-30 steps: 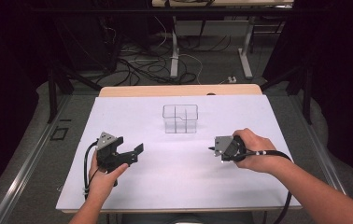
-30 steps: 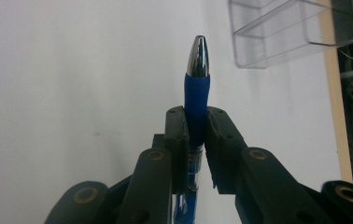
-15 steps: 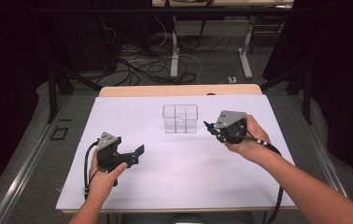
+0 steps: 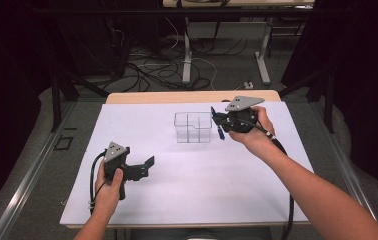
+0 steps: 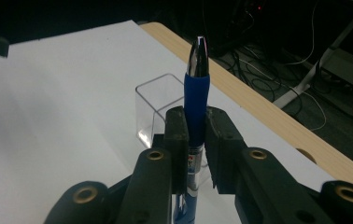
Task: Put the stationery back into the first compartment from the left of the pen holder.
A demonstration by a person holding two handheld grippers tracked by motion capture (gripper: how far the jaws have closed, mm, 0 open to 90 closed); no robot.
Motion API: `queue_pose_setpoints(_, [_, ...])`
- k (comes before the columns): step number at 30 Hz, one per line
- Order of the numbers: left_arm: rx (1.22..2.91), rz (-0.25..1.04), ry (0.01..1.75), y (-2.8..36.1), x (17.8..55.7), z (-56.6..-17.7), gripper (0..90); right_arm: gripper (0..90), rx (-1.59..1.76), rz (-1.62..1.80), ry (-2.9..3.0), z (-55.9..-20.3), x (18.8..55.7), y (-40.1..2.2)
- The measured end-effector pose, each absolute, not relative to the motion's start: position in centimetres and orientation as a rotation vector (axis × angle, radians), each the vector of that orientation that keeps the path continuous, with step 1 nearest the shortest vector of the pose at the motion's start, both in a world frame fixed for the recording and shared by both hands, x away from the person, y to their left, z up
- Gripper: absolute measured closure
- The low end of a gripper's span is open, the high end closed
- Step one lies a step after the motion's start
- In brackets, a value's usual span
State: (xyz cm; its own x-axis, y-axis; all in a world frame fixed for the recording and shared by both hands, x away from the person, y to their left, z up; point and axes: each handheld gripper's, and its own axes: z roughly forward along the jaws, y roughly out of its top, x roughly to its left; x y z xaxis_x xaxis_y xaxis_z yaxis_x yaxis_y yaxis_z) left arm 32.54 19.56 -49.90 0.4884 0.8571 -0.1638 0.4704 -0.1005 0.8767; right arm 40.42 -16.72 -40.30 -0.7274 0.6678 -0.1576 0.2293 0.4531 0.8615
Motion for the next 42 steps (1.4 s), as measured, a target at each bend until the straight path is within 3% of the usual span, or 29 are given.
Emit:
queue_pose_setpoints(18, [1.732,0.483,1.132,19.8,32.9,-50.0,0.3,79.6,0.843,1.373,2.130,-38.0,44.3,-13.3])
queue_pose_setpoints(42, [1.747,0.529,1.124,20.7,32.3,-50.1,0.3,79.6,0.930,1.490,2.010,-40.0,47.0,-8.4])
